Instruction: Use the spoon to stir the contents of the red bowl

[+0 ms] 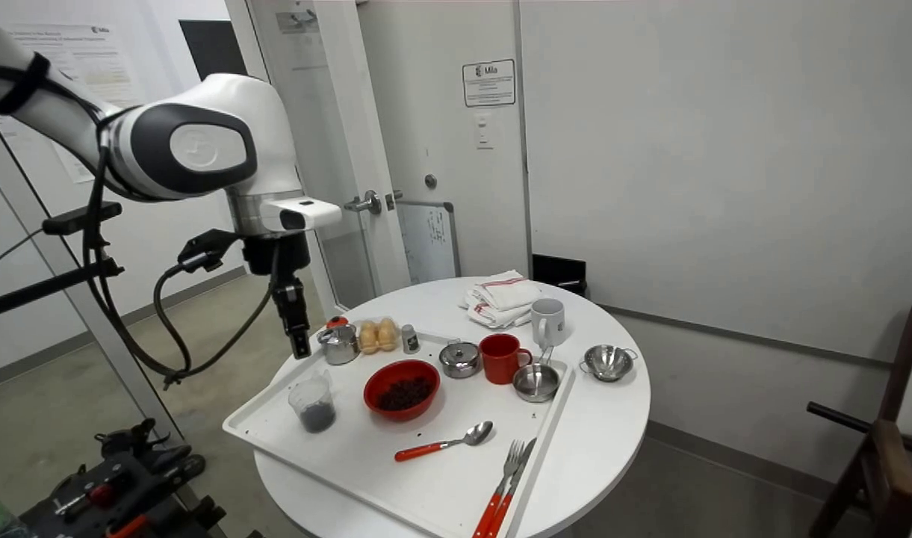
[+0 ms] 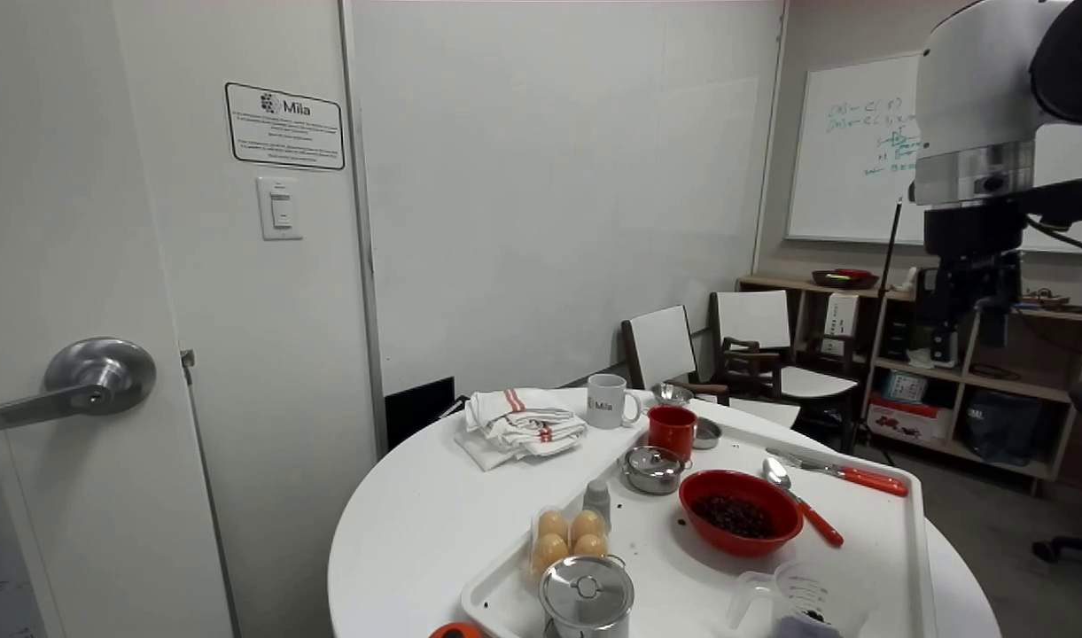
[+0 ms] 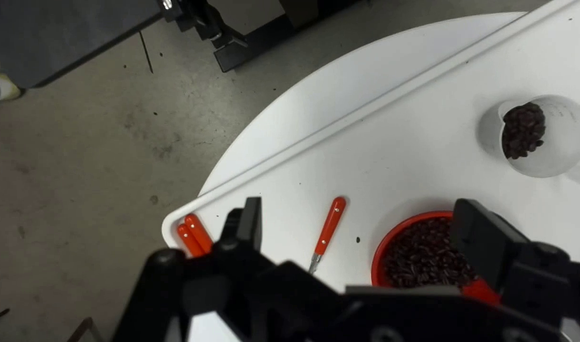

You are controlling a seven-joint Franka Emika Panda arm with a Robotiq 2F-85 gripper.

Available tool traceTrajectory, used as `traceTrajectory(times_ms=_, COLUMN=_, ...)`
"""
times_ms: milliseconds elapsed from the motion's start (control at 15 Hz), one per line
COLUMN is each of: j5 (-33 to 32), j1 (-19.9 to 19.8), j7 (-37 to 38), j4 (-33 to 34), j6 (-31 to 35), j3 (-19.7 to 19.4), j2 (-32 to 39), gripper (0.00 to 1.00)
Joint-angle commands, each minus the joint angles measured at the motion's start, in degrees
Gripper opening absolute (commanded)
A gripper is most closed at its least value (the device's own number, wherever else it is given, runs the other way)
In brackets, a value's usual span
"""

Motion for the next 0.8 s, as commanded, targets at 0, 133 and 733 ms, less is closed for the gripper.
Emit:
traceTrajectory(times_ms=0, j5=-0.2, j1=1.0, j7=0.0, j4=0.1, j6=-0.1, j3=-1.0, j2=0.2, gripper=1.00)
traceTrajectory(times_ms=133, j5=-0.2, j1=1.1, j7=0.0, j4=0.1, j6=-0.1, j3=-1.0, j2=0.0, gripper=1.00)
traceTrajectory(times_ms=733, j5=-9.4, j1=2.1, j7=38.7, j4=4.1, j6=-7.8, j3=4.2, j2=6.3, gripper=1.00)
